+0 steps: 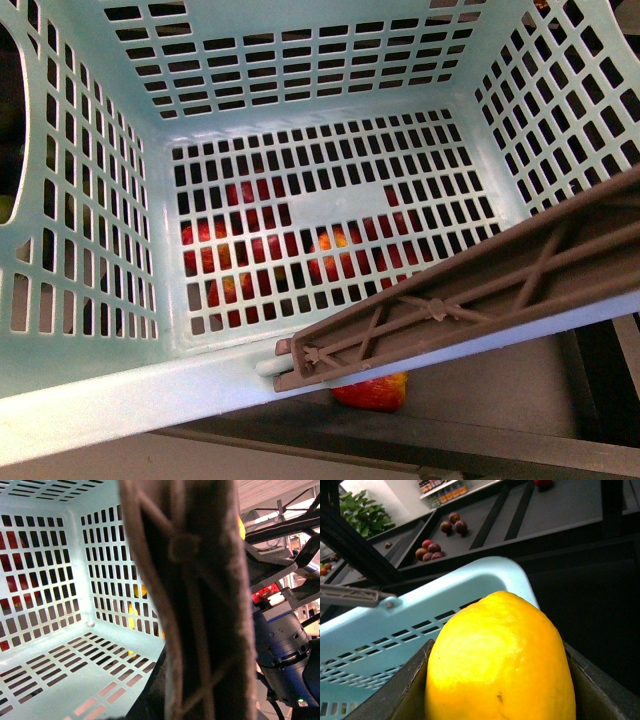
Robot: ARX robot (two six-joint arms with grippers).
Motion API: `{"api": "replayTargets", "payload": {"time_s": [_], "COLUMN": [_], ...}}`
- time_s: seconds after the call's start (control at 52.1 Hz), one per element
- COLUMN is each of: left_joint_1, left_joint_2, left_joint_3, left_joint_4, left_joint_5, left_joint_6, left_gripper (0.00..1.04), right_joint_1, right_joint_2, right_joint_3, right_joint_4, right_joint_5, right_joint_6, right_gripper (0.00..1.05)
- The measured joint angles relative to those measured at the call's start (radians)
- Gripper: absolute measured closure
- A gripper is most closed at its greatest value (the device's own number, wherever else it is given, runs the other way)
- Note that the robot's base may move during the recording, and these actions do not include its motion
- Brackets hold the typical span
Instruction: Pick lemon and mango into basket
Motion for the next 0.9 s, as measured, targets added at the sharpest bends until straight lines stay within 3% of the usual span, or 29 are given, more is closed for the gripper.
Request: {"api": "replayTargets", "payload": {"time_s": [0.23,0.422,0.538,0.672,0.787,0.902], "left_joint_1": [0.0,0.0,0.0,0.0,0.0,-0.002], "left_joint_2": [0.0,0.0,0.0,0.0,0.0,0.0], "left_joint_3": [0.0,0.0,-0.003,-0.005,-0.006,-0.006], "left_joint_4": [0.0,0.0,0.0,0.0,0.0,0.0], "left_joint_5": [0.0,0.0,0.004,-0.003,-0.001,0.003], "left_joint_6": [0.0,0.0,-0.001,0.0,0.0,0.0], "left_gripper": [1.01,1.01,1.01,1.01,1.01,1.01], "right_joint_1": [0.053,0.047,0.029,-0.043,-0.099,-0.143], "right_joint_2": [-0.001,-0.048,-0.108,-0.231,-0.327,-0.389], "right_joint_3": [-0.026,-0.051,-0.077,-0.134,-0.218,-0.313], "right_joint_4": [-0.008,-0.005,-0.003,-0.011,0.065,0.093], "right_joint_5": [0.022,0.036,0.041,0.145,0.209,0.148], "right_joint_6": [-0.005,0.003,0.003,-0.019,-0.206,-0.332], "right_gripper": [0.42,0.07,0.09,0.09,0.26,0.46]}}
